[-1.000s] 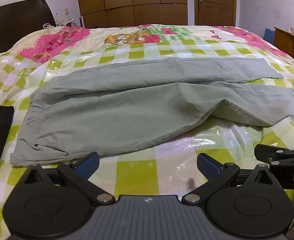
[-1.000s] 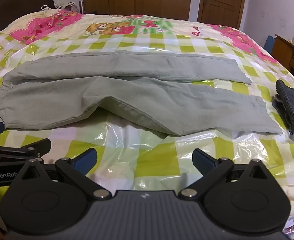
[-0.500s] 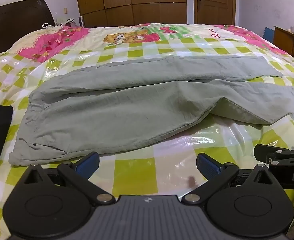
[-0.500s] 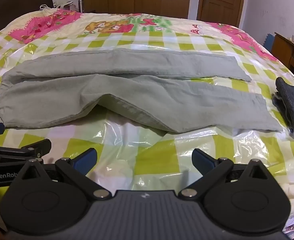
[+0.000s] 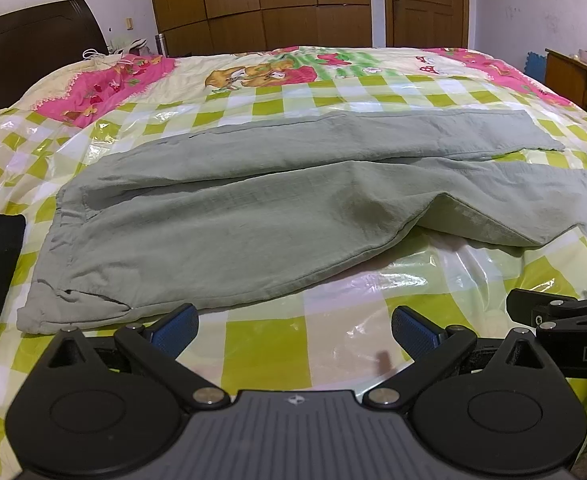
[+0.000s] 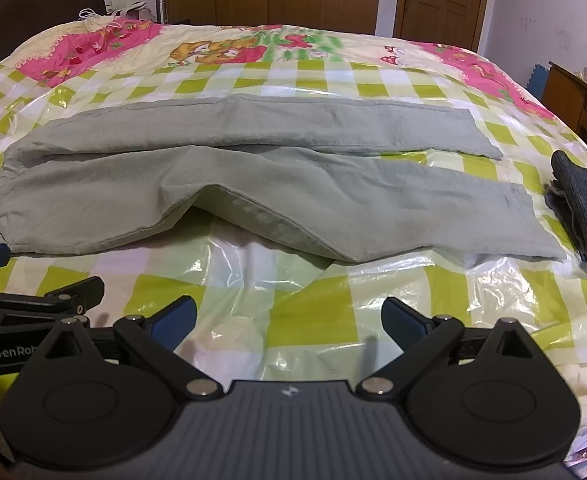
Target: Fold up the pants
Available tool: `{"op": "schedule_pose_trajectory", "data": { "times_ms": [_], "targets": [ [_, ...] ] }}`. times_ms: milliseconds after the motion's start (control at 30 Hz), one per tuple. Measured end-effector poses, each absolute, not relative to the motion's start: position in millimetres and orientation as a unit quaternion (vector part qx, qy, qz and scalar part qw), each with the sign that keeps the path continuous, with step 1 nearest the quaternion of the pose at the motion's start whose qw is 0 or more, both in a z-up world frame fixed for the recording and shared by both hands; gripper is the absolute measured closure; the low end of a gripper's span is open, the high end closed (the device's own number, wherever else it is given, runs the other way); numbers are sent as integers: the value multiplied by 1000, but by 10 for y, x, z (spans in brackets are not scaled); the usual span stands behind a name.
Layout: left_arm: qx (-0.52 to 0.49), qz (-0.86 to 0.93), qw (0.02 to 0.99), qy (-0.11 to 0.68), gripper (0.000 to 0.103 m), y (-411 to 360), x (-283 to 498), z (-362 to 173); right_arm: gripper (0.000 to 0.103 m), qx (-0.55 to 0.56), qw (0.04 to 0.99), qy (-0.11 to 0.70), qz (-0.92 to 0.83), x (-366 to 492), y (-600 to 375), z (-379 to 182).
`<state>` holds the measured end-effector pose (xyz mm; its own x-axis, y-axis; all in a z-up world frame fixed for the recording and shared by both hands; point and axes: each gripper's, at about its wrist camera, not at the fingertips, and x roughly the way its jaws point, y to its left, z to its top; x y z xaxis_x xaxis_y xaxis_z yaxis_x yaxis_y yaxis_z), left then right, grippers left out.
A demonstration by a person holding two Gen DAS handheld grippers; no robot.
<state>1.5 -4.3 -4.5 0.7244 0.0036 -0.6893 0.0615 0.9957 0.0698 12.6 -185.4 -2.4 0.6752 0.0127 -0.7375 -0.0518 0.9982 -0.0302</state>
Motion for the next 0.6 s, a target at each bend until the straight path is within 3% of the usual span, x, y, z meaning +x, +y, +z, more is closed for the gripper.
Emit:
{"op": "schedule_pose_trajectory", "data": {
  "times_ms": [600],
  "targets": [
    [55,-25,929,365,0,-110,28,-51,6,-11,913,408,15,150,-1929,-29]
  ]
}}
